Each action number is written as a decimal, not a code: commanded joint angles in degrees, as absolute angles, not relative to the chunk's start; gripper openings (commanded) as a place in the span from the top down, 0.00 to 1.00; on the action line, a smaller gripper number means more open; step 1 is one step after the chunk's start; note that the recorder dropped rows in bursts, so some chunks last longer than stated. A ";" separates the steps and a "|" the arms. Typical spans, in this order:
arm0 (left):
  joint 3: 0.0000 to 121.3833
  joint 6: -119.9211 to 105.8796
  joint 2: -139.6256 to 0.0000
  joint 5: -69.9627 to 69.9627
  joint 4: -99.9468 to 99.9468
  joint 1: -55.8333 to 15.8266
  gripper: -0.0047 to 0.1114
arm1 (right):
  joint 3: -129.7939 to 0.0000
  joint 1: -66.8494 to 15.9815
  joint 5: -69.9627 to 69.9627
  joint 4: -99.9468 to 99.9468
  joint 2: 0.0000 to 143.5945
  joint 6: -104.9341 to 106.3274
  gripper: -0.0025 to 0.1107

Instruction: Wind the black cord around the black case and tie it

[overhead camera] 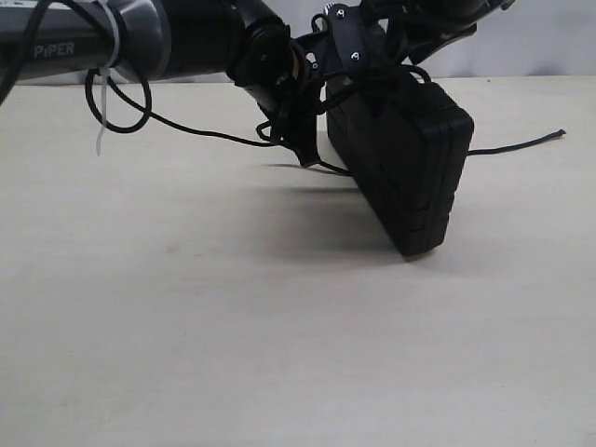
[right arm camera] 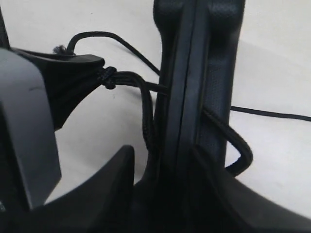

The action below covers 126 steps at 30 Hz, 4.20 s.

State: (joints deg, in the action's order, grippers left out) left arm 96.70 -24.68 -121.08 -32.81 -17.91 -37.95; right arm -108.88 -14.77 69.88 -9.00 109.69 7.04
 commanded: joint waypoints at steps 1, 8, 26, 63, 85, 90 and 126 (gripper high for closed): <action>96.72 -23.70 -120.48 -32.03 -16.79 -38.04 0.96 | -106.31 -14.76 69.96 -9.49 109.22 8.26 0.67; 96.72 -23.70 -120.48 -32.41 -16.67 -38.04 0.96 | -104.88 -14.76 69.96 -10.54 109.22 9.70 0.67; 96.72 -25.21 -120.48 -27.72 -12.15 -41.08 0.96 | -104.88 -14.76 69.96 -14.31 109.22 12.81 0.67; 96.72 -25.38 -120.48 -28.41 -12.94 -41.32 0.96 | -103.54 -14.66 64.62 8.34 107.21 26.47 0.60; 96.72 -25.86 -120.48 -31.27 -12.93 -41.32 0.96 | -103.54 -14.75 58.88 11.18 113.37 25.33 0.94; 96.72 -25.86 -120.48 -31.18 -12.93 -41.32 0.84 | -103.54 -14.75 58.97 14.68 113.26 20.47 0.94; 96.72 -23.86 -113.02 -37.82 -15.14 -36.39 0.57 | -103.66 -16.03 60.76 -0.61 110.18 21.41 0.94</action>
